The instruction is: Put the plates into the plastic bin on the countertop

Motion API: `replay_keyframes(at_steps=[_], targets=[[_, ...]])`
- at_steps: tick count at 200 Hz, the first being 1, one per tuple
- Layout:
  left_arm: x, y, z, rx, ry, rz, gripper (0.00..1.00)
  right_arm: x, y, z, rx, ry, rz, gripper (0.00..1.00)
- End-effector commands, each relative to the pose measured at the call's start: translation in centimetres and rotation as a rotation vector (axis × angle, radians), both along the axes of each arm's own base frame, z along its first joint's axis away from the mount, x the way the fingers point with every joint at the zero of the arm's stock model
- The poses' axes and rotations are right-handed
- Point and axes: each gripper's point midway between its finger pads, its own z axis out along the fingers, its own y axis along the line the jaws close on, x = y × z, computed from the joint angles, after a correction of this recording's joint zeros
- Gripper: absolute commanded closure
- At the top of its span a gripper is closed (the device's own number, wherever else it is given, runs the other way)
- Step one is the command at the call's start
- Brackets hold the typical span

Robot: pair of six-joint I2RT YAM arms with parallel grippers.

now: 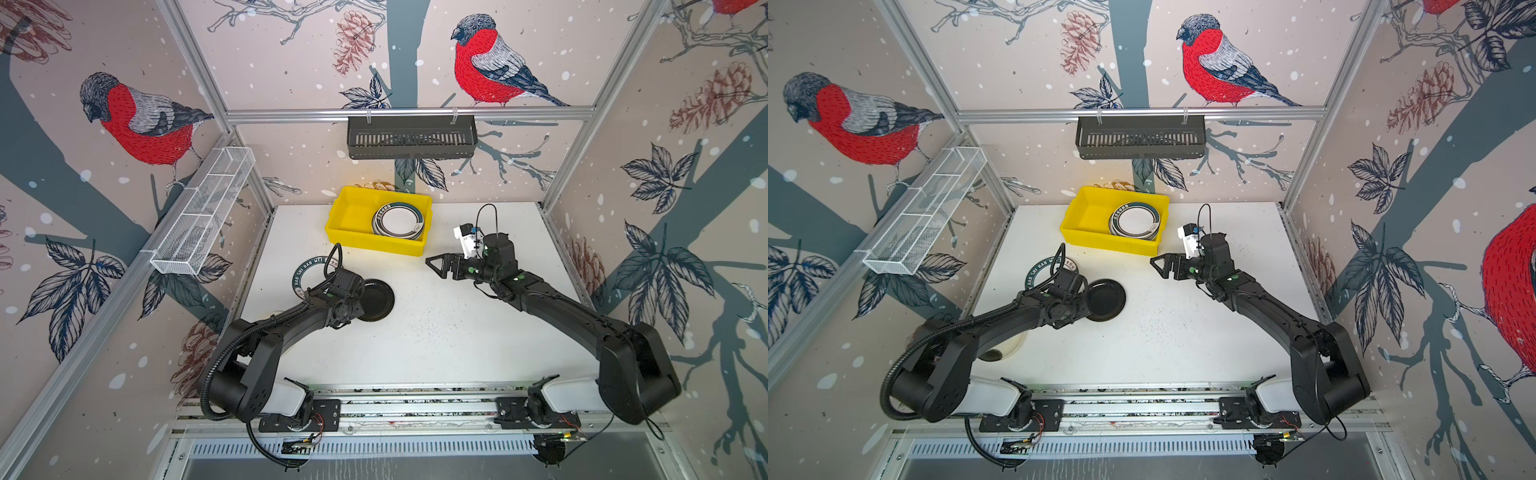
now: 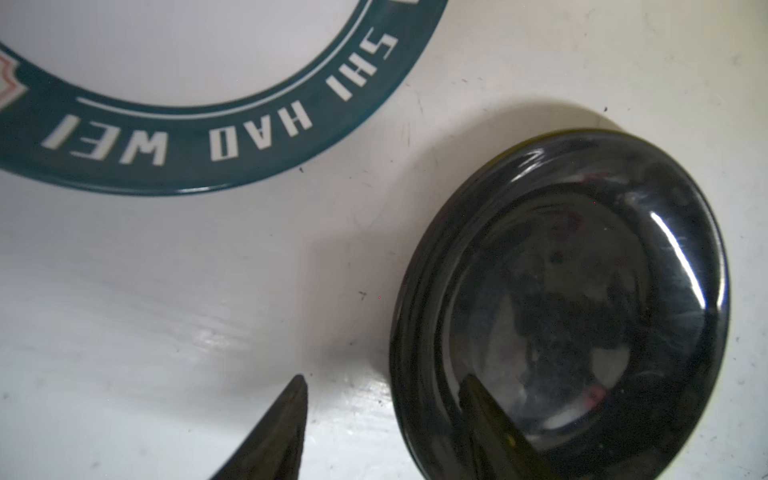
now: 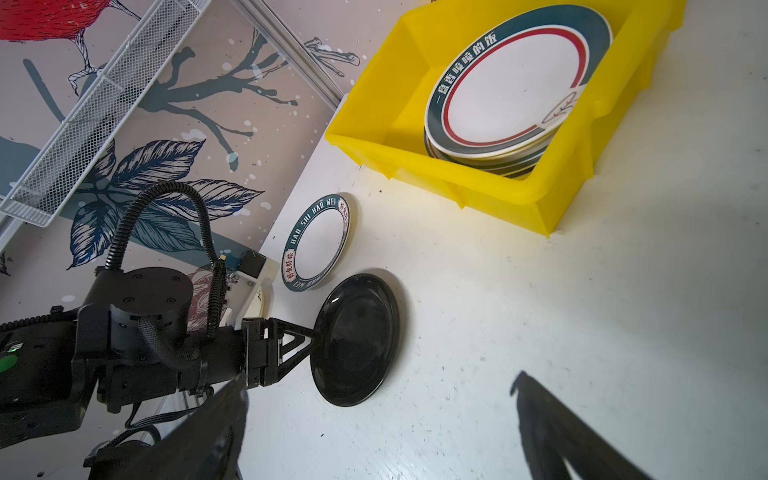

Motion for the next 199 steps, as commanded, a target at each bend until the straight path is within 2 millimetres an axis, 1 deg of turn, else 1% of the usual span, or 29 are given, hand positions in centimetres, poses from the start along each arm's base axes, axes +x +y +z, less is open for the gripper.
replay_keyframes(at_steps=[1, 17, 28, 51, 69, 84, 89, 110, 139, 148, 178, 195, 199], targets=[[0.7, 0.0, -0.1, 0.001, -0.027, 0.005, 0.41, 0.5, -0.1, -0.1, -0.02, -0.002, -0.026, 0.0], [1.0, -0.1, -0.4, -0.007, -0.031, 0.011, 0.43, 0.5, 0.0, -0.1, -0.027, 0.002, -0.029, 0.0], [1.3, -0.1, -0.5, -0.016, -0.04, 0.015, 0.52, 0.6, 0.0, -0.1, -0.03, 0.003, -0.035, 0.0], [2.2, -0.6, -0.6, -0.06, -0.055, -0.003, 0.52, 0.9, -0.1, -0.6, -0.046, 0.014, -0.046, 0.0], [2.5, -0.8, -0.7, -0.071, -0.057, -0.016, 0.53, 1.1, -0.2, -0.9, -0.065, 0.027, -0.051, 0.0], [2.5, -0.9, -1.2, -0.071, -0.048, -0.03, 0.53, 1.2, -0.2, -1.0, -0.067, 0.029, -0.054, 0.0], [2.5, -1.0, -1.3, -0.074, -0.045, -0.033, 0.55, 1.2, -0.2, -1.0, -0.066, 0.031, -0.057, 0.0], [2.3, -1.3, -2.2, -0.088, -0.031, -0.041, 0.69, 1.4, -0.1, -1.1, -0.063, 0.038, -0.061, 0.0], [2.1, -1.5, -3.2, -0.095, -0.008, -0.046, 0.7, 1.5, 0.0, -1.4, -0.059, 0.05, -0.061, 0.0], [2.0, -1.6, -3.4, -0.098, -0.002, -0.054, 0.73, 1.6, 0.0, -1.4, -0.063, 0.05, -0.062, 0.0], [2.0, -1.6, -3.6, -0.09, 0.002, -0.064, 0.75, 1.9, 0.0, -1.8, -0.071, 0.06, -0.068, 0.0], [2.2, -1.9, -3.3, -0.104, -0.008, -0.073, 0.85, 1.8, 0.1, -2.1, -0.065, 0.072, -0.06, 0.0], [2.2, -2.0, -3.2, -0.11, -0.012, -0.076, 0.9, 1.8, 0.1, -2.2, -0.061, 0.076, -0.058, 0.0]])
